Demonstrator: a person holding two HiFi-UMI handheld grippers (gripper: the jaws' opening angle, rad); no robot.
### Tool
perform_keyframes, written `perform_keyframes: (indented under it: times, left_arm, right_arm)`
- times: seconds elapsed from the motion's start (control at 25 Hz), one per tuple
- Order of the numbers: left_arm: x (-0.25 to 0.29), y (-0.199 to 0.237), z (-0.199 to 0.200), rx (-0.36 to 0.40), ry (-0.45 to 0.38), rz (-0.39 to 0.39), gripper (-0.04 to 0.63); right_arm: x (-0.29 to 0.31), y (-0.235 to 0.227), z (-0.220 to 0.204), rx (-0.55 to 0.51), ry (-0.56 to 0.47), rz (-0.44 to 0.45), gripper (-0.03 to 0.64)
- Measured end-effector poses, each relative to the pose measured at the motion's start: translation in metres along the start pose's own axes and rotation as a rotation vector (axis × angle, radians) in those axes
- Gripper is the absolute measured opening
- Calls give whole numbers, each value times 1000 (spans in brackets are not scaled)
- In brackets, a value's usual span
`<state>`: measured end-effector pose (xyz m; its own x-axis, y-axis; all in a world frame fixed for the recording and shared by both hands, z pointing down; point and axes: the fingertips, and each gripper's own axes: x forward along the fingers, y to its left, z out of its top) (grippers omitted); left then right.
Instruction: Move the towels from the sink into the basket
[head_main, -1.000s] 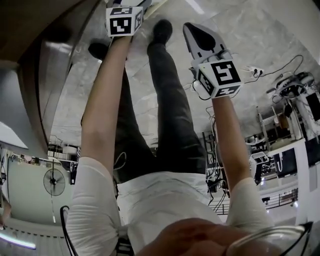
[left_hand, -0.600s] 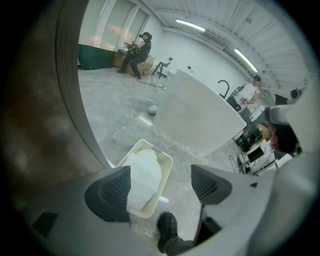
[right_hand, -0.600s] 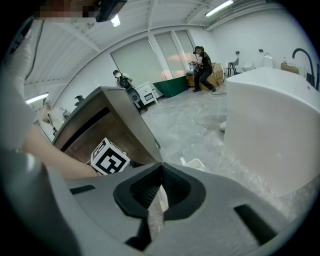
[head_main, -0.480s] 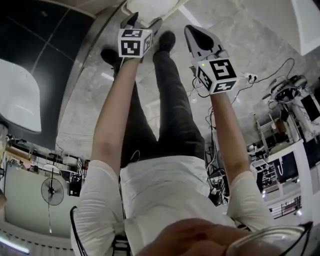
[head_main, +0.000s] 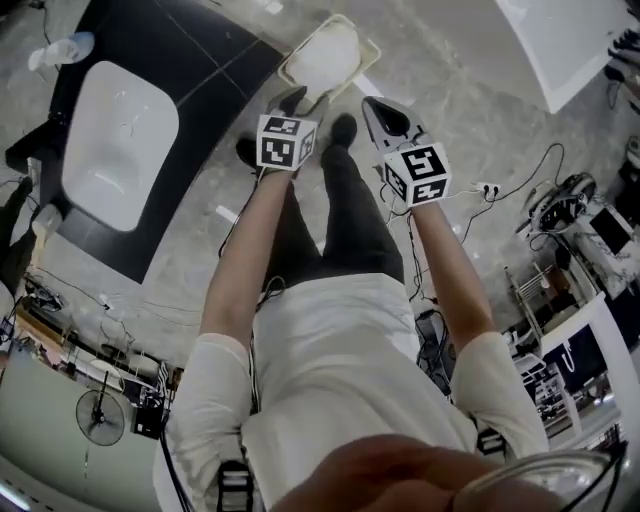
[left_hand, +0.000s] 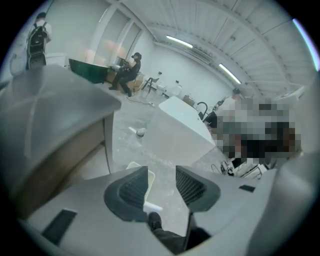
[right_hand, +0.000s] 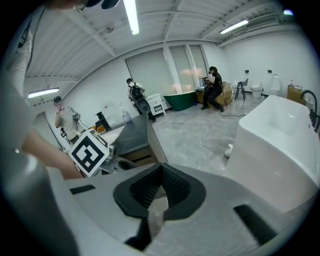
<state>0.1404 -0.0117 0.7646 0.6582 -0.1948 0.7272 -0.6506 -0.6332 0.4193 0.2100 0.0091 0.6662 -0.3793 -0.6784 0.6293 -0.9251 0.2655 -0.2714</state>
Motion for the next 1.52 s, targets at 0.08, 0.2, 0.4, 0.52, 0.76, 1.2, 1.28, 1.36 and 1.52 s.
perform_keyframes:
  times: [0.08, 0.2, 0.4, 0.52, 0.76, 1.2, 1.28, 1.36, 1.52]
  left_arm:
    - [-39, -10, 15, 15, -11, 9, 151]
    - [-98, -20, 43, 32, -62, 34, 106]
    - [-188, -32, 81, 41, -167, 82, 57]
    - [-239, -39, 98, 36, -237, 106, 34]
    - [-340, -55, 128, 49, -403, 108, 17]
    - [-480, -60, 165, 104, -691, 171, 12]
    - [-491, -60, 167, 108, -711, 183, 12]
    - [-496, -57, 168, 101, -720, 188, 12]
    - [-500, -52, 169, 89, -726, 194, 12]
  right_arm:
    - [-18, 20, 26, -17, -13, 17, -3]
    - [-43, 48, 66, -36, -50, 39, -3]
    - [-80, 97, 117, -99, -100, 71, -3]
    - [-102, 125, 144, -140, -134, 95, -3]
    - [-142, 176, 192, -210, -208, 131, -3]
    - [-190, 216, 259, -304, -357, 100, -3]
    - [-196, 217, 265, -308, -373, 92, -3]
    - [-199, 217, 270, -309, -384, 88, -3]
    - [-202, 221, 277, -324, -408, 98, -5]
